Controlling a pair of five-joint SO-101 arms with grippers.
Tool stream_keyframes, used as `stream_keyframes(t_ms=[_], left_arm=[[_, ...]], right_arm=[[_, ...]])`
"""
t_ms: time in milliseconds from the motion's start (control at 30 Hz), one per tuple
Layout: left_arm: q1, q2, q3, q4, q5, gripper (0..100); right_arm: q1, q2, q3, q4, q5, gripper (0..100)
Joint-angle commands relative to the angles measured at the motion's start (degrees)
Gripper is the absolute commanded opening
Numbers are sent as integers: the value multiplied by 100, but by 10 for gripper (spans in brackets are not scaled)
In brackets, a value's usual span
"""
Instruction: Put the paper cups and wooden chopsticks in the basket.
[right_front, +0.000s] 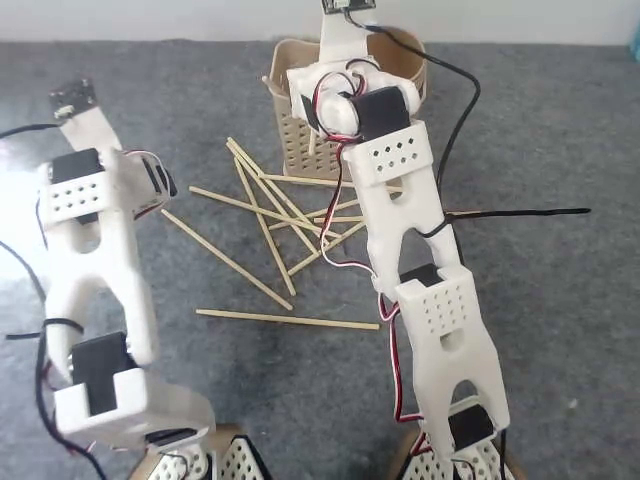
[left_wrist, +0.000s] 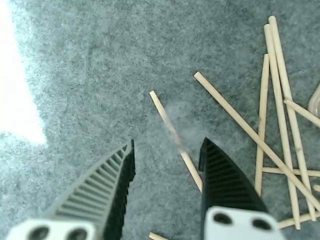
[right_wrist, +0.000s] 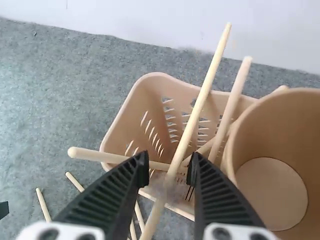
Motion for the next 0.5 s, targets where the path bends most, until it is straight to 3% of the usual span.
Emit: stream_keyframes(t_ms=[0, 233, 367, 467], left_arm=[[18, -343, -13, -105, -79, 202], [18, -343, -13, -105, -79, 202], [18, -343, -13, -105, -79, 202], [18, -343, -13, -105, -79, 202]], right_arm=[[136, -13, -44, -163, 70, 148], [145, 268, -70, -215, 62, 147], [163, 268, -70, -488, 62, 17], [233, 277, -229, -541, 70, 24]])
